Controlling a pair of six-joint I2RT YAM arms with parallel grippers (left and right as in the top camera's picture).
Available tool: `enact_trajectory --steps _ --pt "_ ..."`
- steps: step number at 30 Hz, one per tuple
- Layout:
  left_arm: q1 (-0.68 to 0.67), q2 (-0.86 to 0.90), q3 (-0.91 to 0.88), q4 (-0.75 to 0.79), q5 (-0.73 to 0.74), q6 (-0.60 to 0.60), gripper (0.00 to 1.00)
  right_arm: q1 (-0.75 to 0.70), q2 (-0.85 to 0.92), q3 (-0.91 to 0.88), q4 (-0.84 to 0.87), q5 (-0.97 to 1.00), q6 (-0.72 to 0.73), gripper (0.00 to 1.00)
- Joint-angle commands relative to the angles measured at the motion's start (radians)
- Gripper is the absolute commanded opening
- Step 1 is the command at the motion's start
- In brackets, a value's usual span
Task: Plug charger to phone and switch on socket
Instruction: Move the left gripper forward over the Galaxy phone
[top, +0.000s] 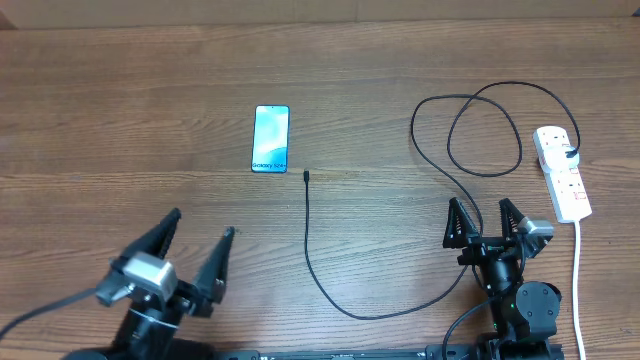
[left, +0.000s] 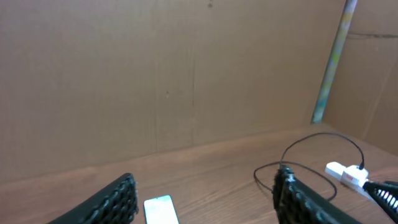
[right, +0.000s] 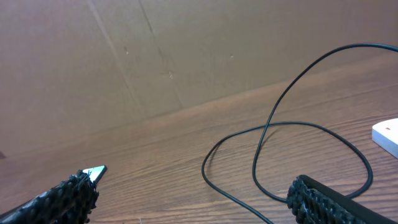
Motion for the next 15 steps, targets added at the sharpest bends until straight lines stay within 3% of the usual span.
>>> enact_trajectory --steps 1,7,12,15 --pt "0.004 0.144 0.141 -0.048 0.023 -0.008 0.62 -0.004 -0.012 -0.01 0.006 0.002 -0.005 1.0" --pt "0.004 0.374 0.35 -0.135 0.023 -0.003 0.5 -0.004 -0.012 -0.01 0.006 0.002 -0.005 1.0" --pt "0.004 0.583 0.535 -0.269 0.087 -0.003 0.22 -0.004 -0.012 -0.01 0.006 0.002 -0.005 1.0" --pt "0.004 0.713 0.655 -0.389 0.128 0.004 0.11 -0.004 -0.012 -0.01 0.006 0.002 -0.005 1.0"
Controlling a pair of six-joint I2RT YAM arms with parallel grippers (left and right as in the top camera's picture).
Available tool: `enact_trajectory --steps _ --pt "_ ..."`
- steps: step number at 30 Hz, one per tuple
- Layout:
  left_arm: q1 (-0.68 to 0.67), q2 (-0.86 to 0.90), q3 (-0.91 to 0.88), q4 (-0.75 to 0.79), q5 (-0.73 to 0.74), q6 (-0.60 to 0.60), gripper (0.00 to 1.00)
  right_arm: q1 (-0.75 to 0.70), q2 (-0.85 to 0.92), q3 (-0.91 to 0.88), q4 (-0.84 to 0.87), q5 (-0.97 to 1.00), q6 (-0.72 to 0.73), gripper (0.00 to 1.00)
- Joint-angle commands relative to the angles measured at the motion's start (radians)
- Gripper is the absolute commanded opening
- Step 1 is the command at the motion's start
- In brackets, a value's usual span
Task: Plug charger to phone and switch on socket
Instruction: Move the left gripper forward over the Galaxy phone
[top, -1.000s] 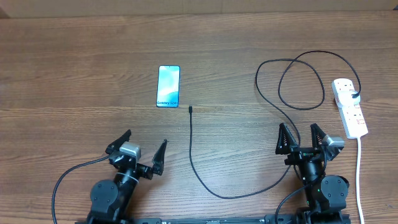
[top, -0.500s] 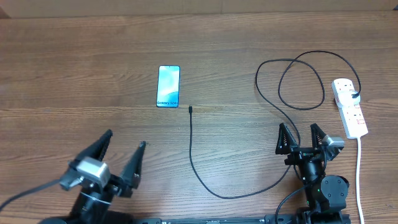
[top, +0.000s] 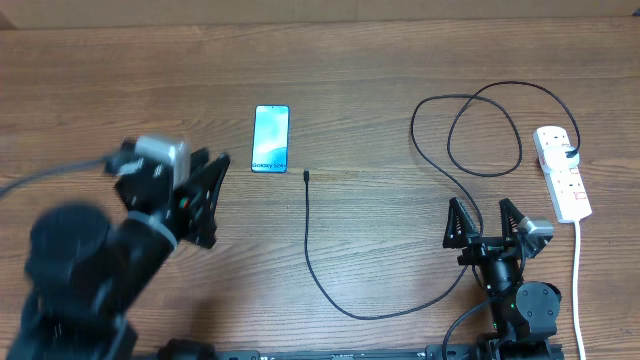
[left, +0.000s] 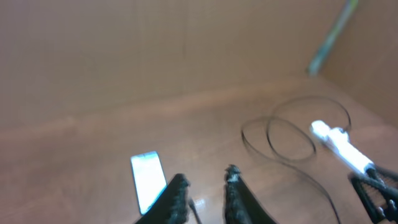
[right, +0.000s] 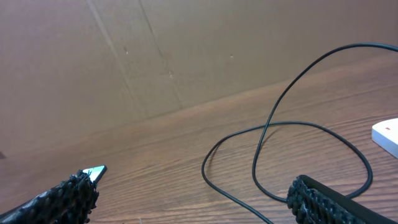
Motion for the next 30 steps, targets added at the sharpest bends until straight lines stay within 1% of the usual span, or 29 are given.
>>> enact_trajectory --steps 1,3,5,10,11,27,28,30 --pt "0.004 0.143 0.14 -0.099 0.075 0.001 0.09 -0.004 -0.012 -0.01 0.006 0.002 -0.005 1.0" --pt "0.004 0.225 0.211 -0.18 0.075 0.001 0.05 -0.004 -0.012 -0.01 0.006 0.002 -0.005 1.0" --pt "0.004 0.295 0.26 -0.243 0.075 0.001 0.04 -0.004 -0.012 -0.01 0.006 0.002 -0.005 1.0" --pt "0.004 0.397 0.278 -0.278 0.075 0.0 0.05 -0.004 -0.012 -0.01 0.006 0.002 -0.005 1.0" --pt "0.004 0.414 0.278 -0.282 0.075 0.0 1.0 -0.004 -0.012 -0.01 0.006 0.002 -0.005 1.0" --pt "0.004 0.621 0.277 -0.305 0.093 -0.011 1.0 -0.004 -0.011 -0.01 0.006 0.002 -0.005 1.0" --pt "0.004 0.632 0.277 -0.307 0.097 -0.014 0.96 -0.004 -0.011 -0.01 0.006 0.002 -0.005 1.0" --pt "0.004 0.653 0.277 -0.311 0.105 -0.03 0.82 -0.004 -0.011 -0.01 0.006 0.002 -0.005 1.0"
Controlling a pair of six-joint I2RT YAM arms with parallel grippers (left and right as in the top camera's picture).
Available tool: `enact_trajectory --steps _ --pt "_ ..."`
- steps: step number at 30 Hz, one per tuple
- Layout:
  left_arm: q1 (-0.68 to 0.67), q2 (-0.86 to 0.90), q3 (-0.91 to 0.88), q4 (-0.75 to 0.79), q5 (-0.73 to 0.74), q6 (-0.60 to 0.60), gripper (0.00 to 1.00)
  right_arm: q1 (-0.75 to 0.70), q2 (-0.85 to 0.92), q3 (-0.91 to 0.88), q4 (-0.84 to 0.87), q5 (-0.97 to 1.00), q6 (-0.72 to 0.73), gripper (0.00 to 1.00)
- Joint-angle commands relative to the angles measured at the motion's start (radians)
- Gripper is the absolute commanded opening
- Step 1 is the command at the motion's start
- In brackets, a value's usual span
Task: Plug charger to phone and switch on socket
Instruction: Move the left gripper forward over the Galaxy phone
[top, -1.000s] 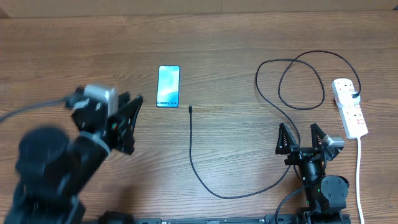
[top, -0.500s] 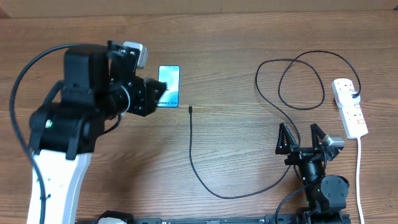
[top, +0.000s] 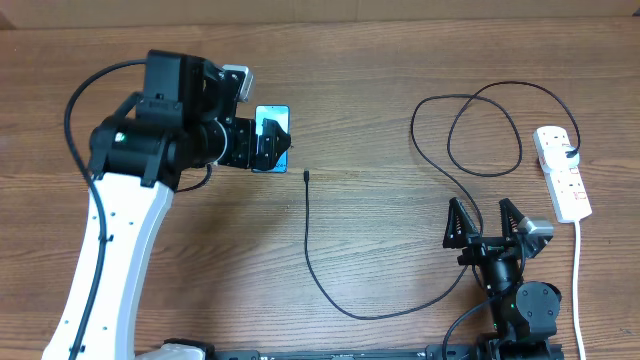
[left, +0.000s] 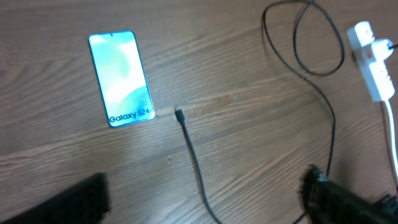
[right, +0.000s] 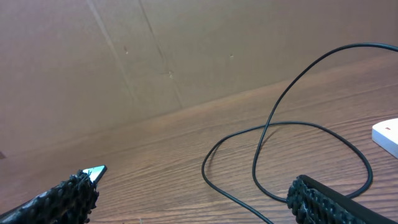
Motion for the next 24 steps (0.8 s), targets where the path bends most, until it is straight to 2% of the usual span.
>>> enact_trajectory --steps 1,3,6,7,15,16,17,18,19,21,22,24 --pt "0.004 0.041 0.026 -0.009 0.032 -0.037 0.73 -0.004 -0.011 -0.01 0.005 0.001 -0.004 1.0" --pt "0.004 0.061 0.026 -0.02 0.032 -0.04 0.51 -0.004 -0.011 -0.01 0.005 0.001 -0.004 1.0" --pt "0.004 0.092 0.026 -0.032 0.023 -0.08 0.08 -0.004 -0.011 -0.01 0.005 0.001 -0.004 1.0" --pt "0.004 0.101 0.026 -0.038 0.016 -0.096 0.04 -0.004 -0.011 -0.01 0.005 0.001 -0.004 1.0" --pt "0.003 0.188 0.026 -0.099 -0.117 -0.2 0.04 -0.004 -0.011 -0.01 0.005 0.001 -0.004 1.0" --pt "0.003 0.201 0.026 -0.103 -0.117 -0.2 0.07 -0.004 -0.011 -0.01 0.005 0.001 -0.004 1.0" --pt "0.003 0.213 0.026 -0.106 -0.117 -0.201 0.13 -0.004 -0.011 -0.01 0.005 0.001 -0.004 1.0" --pt "0.003 0.24 0.026 -0.108 -0.117 -0.201 0.23 -0.004 -0.011 -0.01 0.005 0.001 -0.004 1.0" --pt "0.002 0.254 0.026 -0.109 -0.117 -0.201 0.27 -0.004 -0.011 -0.01 0.005 0.001 -0.004 1.0" --pt "-0.006 0.282 0.026 -0.109 -0.117 -0.201 0.46 -0.004 -0.011 -0.01 0.005 0.001 -0.004 1.0" --pt "-0.011 0.294 0.026 -0.109 -0.117 -0.201 0.62 -0.004 -0.011 -0.01 0.005 0.001 -0.004 1.0" --pt "-0.024 0.322 0.026 -0.108 -0.118 -0.2 0.79 -0.004 -0.011 -0.01 0.005 0.001 -0.004 1.0"
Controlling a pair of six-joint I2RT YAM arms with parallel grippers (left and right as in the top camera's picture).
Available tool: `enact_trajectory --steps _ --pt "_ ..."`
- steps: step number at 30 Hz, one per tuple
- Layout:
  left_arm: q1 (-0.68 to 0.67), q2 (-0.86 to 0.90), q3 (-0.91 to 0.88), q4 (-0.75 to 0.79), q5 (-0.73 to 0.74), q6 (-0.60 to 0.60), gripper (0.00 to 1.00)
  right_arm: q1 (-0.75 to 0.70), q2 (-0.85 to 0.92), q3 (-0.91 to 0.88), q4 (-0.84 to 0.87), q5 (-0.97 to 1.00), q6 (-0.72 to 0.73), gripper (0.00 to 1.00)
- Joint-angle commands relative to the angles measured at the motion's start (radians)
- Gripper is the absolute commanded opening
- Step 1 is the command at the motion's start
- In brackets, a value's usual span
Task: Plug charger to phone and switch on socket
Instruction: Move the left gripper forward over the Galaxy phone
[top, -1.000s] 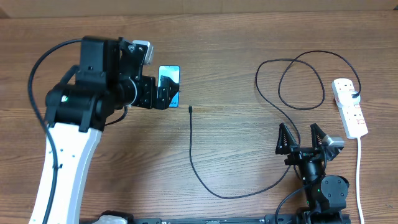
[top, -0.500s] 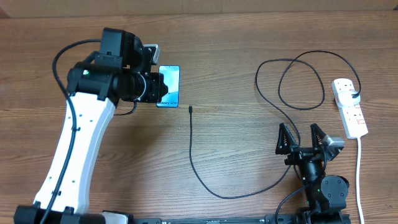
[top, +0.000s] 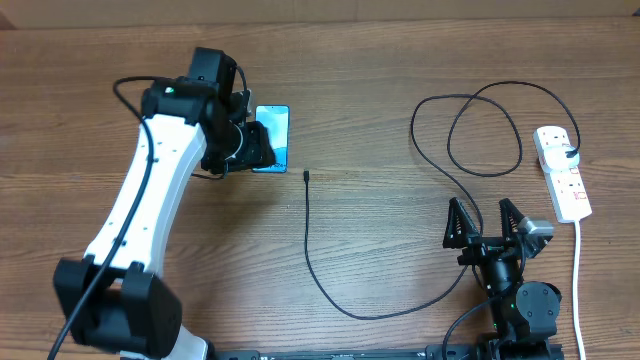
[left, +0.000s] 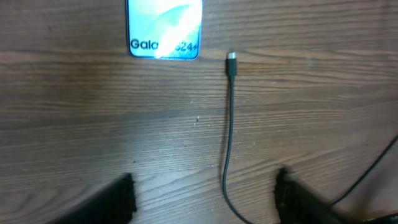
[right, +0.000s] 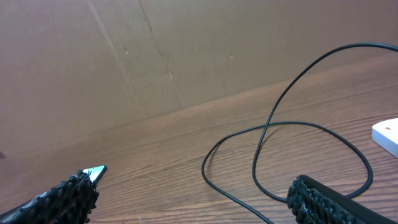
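Note:
The phone, screen lit blue, lies flat at the table's far left-centre; its lower edge shows in the left wrist view. The black charger cable ends in a loose plug just right of the phone's bottom corner. The cable loops right to the white power strip. My left gripper hangs open above the phone's left side, its fingers spread wide over bare wood. My right gripper rests open near the front edge, the cable lying ahead of it.
A brown cardboard wall stands behind the table. The cable's loops cover the far right, next to the strip. The strip's white lead runs down to the front edge. A corner of the strip shows at the right wrist view's edge.
My left arm has shifted so that its camera looks straight down, closer to the table, at the phone's lower edge and the plug. Its gripper stays open. The right arm has not moved.
Both arms first rested open at the front edge. Then the left arm was raised towards the phone with its fingers close together. Later it hung wide open above the phone, and now sits lower over the phone's bottom edge and the plug. Phone, cable and strip have not moved.

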Motion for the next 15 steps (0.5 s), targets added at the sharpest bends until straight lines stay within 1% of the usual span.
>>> enact_trajectory --steps 1,2,4,7,15 --pt "-0.029 0.056 0.021 0.0 -0.017 -0.009 0.84 -0.004 -0.011 -0.01 0.006 0.001 -0.005 1.0" --pt "-0.035 0.069 0.021 0.002 -0.025 -0.009 0.91 -0.004 -0.011 -0.01 0.006 0.001 -0.005 1.0" --pt "-0.047 0.093 0.021 0.006 -0.047 -0.009 1.0 -0.004 -0.011 -0.01 0.006 0.001 -0.005 1.0" --pt "-0.06 0.129 0.021 0.013 -0.068 -0.009 1.0 -0.004 -0.011 -0.01 0.006 0.001 -0.005 1.0" --pt "-0.081 0.205 0.021 0.039 -0.068 -0.009 1.0 -0.004 -0.011 -0.01 0.006 0.001 -0.005 1.0"
